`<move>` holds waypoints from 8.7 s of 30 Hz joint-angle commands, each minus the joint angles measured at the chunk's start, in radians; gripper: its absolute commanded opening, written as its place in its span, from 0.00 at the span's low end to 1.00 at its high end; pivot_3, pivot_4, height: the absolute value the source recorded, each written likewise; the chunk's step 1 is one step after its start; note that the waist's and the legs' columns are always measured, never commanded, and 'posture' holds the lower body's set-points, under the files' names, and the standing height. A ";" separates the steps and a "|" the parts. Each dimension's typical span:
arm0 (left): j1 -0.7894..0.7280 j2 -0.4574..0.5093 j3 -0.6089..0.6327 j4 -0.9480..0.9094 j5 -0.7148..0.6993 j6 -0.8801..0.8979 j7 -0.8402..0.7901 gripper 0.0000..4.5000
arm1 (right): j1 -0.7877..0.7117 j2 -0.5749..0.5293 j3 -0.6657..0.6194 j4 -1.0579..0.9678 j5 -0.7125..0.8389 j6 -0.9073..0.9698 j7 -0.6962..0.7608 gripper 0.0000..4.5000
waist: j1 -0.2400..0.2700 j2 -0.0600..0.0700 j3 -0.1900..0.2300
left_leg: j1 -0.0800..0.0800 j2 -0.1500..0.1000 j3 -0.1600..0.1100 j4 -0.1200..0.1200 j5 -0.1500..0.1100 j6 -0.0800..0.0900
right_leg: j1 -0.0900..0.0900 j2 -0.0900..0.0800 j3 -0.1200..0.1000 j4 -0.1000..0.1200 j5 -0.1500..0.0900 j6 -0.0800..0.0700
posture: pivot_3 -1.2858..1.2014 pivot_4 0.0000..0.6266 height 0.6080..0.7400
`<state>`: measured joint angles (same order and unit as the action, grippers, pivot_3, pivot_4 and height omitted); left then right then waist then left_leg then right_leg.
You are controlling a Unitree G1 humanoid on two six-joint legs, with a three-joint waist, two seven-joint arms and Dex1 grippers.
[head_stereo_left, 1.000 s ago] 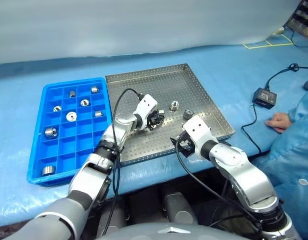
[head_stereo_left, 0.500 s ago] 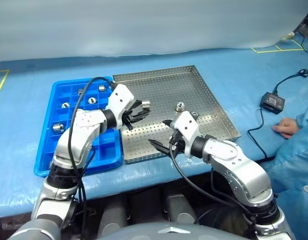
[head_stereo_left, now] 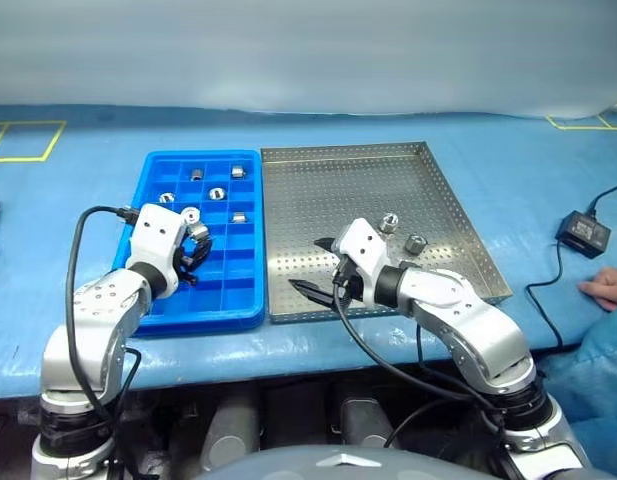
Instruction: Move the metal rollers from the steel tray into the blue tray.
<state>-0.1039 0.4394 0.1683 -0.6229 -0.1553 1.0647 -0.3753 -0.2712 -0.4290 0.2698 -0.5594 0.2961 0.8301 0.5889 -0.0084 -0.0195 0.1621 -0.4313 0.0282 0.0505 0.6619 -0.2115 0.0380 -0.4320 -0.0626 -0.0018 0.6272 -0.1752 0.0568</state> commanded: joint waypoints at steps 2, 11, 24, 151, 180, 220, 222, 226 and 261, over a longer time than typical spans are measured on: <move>0.012 0.008 -0.006 -0.011 0.025 0.007 0.054 0.40 | -0.018 0.001 -0.003 -0.017 0.007 -0.021 0.000 1.00 | 0.002 0.000 0.000 | 0.000 0.000 0.000 0.000 0.000 0.000 | 0.000 0.000 0.000 0.000 0.000 0.000 | 0.53 0.24 1.00; 0.030 0.008 -0.022 0.048 0.046 0.005 0.114 0.40 | -0.012 -0.002 -0.011 -0.023 0.001 -0.009 -0.023 1.00 | -0.001 0.000 0.000 | -0.001 0.000 0.000 -0.002 0.002 0.004 | 0.001 0.000 -0.001 0.000 0.000 0.000 | 0.52 0.24 1.00; -0.023 -0.101 0.020 0.003 -0.101 -0.112 0.061 0.84 | -0.023 0.002 -0.009 -0.005 -0.027 0.001 -0.075 1.00 | 0.000 0.000 0.000 | -0.002 0.000 -0.001 -0.002 -0.001 -0.001 | -0.001 -0.001 -0.002 -0.001 0.000 -0.001 | 0.52 0.24 1.00; 0.202 -0.001 -0.104 -0.135 -0.110 -0.267 0.112 0.85 | -0.377 0.456 -0.009 0.560 0.002 -0.045 -0.119 0.38 | 0.028 0.002 -0.001 | -0.014 0.001 0.002 -0.002 0.004 0.005 | -0.011 0.003 -0.001 0.001 0.004 -0.005 | 0.61 0.24 1.00; 0.212 -0.064 -0.167 -0.146 -0.130 -0.285 0.161 0.85 | -0.494 0.496 -0.038 0.850 -0.117 -0.308 -0.080 0.81 | 0.120 0.002 -0.001 | -0.015 0.000 -0.003 -0.013 0.009 -0.006 | -0.013 0.006 -0.013 0.000 -0.002 -0.013 | 0.63 0.24 1.00; -0.140 -0.177 -0.453 0.254 -0.129 -0.436 -0.133 0.85 | 0.028 0.309 -0.521 -0.147 -0.165 0.691 -0.492 0.81 | -0.082 0.005 -0.003 | -0.013 0.000 -0.004 -0.007 0.009 -0.002 | -0.011 0.006 -0.006 0.004 -0.001 -0.009 | 0.45 0.24 1.00; -0.140 -0.181 -0.454 0.257 -0.127 -0.436 -0.129 0.85 | 0.036 0.305 -0.510 -0.146 -0.153 0.720 -0.477 0.81 | -0.084 0.006 -0.003 | -0.013 0.000 -0.004 -0.006 0.009 -0.002 | -0.011 0.006 -0.006 0.004 -0.001 -0.009 | 0.45 0.24 1.00; -0.135 -0.187 -0.455 0.255 -0.126 -0.433 -0.121 0.85 | 0.031 0.294 -0.500 -0.123 -0.143 0.744 -0.458 0.81 | -0.086 0.006 -0.004 | -0.013 0.000 -0.004 -0.006 0.009 -0.002 | -0.011 0.006 -0.005 0.004 -0.001 -0.009 | 0.45 0.24 1.00; -0.071 -0.059 -0.303 0.092 -0.150 -0.322 -0.062 0.85 | -0.063 0.389 -0.348 -0.109 0.023 0.541 -0.331 0.36 | -0.068 0.007 -0.004 | -0.013 0.000 -0.005 -0.006 0.009 -0.002 | -0.012 0.006 -0.005 0.005 -0.001 -0.009 | 0.50 0.24 1.00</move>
<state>-0.1676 0.3690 -0.1711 -0.4647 -0.2950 0.7272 -0.4494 -0.3101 -0.0526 -0.0917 -0.6512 0.2799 1.4130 0.2300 -0.0767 -0.0126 0.1579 -0.4448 0.0287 0.0460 0.6561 -0.2022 0.0360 -0.4437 -0.0565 -0.0070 0.6319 -0.1760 0.0483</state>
